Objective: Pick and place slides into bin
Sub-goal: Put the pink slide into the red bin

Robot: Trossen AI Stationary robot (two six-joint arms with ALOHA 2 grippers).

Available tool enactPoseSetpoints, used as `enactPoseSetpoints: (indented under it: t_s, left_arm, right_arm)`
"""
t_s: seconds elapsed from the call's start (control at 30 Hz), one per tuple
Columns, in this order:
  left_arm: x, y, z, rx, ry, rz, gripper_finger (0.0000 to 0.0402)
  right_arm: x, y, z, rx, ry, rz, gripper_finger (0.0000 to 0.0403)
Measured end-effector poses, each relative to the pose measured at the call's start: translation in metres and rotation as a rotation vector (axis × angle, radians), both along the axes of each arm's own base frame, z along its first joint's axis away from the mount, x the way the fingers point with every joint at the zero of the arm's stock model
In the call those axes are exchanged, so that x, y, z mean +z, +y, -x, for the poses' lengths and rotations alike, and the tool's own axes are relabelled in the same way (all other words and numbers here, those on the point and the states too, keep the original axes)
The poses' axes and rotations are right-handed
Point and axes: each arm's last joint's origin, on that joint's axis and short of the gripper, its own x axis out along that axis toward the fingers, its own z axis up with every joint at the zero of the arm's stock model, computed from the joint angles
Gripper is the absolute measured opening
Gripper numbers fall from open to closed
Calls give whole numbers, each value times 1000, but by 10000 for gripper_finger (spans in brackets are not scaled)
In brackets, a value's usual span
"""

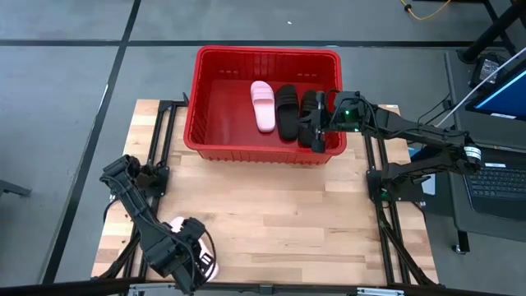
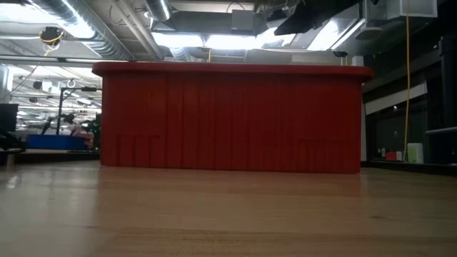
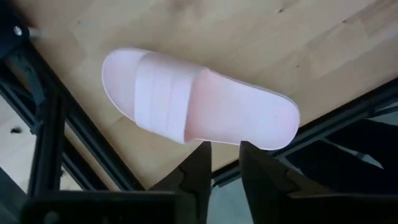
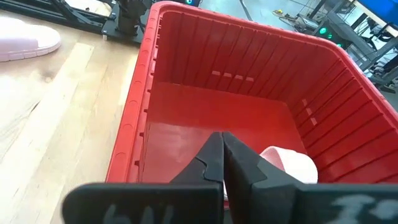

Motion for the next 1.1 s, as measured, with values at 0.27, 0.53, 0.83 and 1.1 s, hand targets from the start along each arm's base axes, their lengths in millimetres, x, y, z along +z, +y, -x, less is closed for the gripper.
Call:
enactPoseSetpoints:
  t_s: [0.27,0.53,0.83,1.1]
  left_arm:
    - [-12,-1,5,-42,46,-23,139]
    - [-41,2,8,-64,111,-73,160]
    - [-70,-3,3,-96,70,-9,155]
    - [-83,-2,8,-81,133,18,151]
  right_arm:
    - [-2,0,1,-3,16,-11,4]
    - [-2,0,1,-11,13,-29,4]
    - [-2,0,1,-11,11,-29,4]
    - [-1,0,1,-11,9,-28,4]
